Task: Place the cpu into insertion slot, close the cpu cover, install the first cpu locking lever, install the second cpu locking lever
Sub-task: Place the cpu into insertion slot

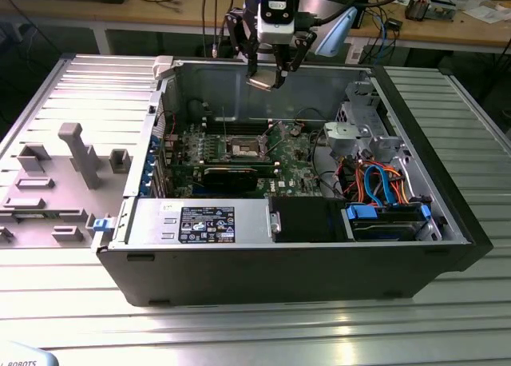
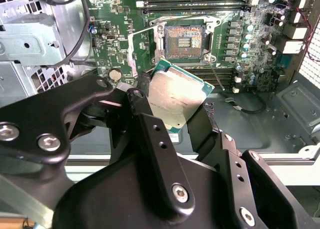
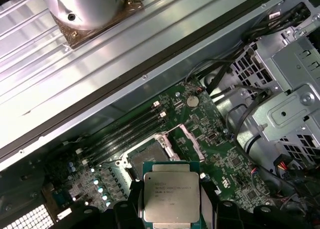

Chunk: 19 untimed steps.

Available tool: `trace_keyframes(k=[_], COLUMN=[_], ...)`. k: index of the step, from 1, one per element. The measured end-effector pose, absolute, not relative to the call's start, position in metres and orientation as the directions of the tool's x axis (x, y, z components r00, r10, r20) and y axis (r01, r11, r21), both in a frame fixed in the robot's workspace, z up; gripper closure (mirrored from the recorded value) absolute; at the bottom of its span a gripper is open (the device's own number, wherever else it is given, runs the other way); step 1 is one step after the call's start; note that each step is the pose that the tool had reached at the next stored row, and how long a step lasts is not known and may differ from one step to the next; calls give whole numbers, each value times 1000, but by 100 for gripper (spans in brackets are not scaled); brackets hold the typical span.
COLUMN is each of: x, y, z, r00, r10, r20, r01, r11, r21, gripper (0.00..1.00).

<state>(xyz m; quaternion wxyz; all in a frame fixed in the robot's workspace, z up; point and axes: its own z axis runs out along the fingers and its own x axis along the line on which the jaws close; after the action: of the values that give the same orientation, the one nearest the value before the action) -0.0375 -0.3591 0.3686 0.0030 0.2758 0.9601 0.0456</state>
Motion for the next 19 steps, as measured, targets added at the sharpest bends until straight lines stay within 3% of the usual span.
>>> trace_keyframes(k=[19], x=[-37], y=[-359], z=[369], r00=[-807], r10=[590], r20=[19], r01=[590], r11=[803], r21=[89], gripper=[45])
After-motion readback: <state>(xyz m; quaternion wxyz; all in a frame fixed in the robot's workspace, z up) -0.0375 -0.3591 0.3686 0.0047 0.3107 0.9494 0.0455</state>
